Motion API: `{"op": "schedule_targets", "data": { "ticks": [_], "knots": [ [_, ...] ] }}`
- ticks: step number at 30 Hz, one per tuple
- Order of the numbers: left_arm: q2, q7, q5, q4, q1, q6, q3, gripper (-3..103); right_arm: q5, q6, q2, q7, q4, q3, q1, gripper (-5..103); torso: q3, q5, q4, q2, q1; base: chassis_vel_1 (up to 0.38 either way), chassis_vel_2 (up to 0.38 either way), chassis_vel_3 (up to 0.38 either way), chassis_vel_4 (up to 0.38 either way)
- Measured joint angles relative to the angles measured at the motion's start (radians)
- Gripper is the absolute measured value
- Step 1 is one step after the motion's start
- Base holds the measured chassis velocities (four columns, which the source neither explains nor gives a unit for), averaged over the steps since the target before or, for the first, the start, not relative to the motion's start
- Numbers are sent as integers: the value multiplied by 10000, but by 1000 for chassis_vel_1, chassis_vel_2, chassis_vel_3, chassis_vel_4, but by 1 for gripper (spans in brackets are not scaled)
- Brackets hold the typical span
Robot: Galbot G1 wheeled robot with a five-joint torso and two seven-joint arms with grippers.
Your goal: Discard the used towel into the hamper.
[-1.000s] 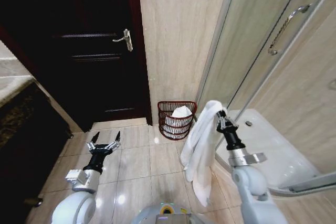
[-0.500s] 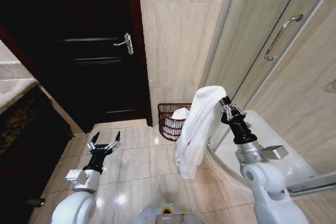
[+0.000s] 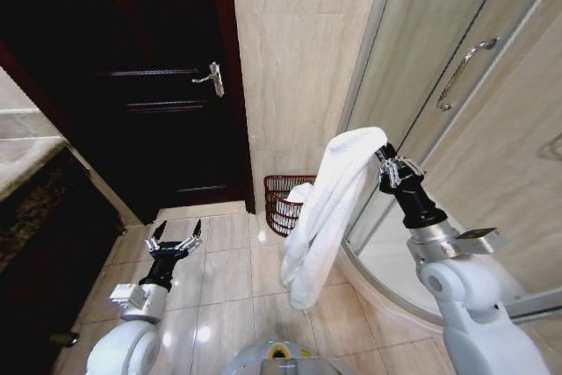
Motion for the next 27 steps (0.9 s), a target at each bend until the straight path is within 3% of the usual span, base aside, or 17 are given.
{"op": "schedule_targets", "data": {
  "ticks": [27],
  "knots": [
    [0,0,0,0,0,0,0,98,124,-230,51,15,92,53,-132,3,668,-1,0,1230,563,0,0,0,0]
  ]
}}
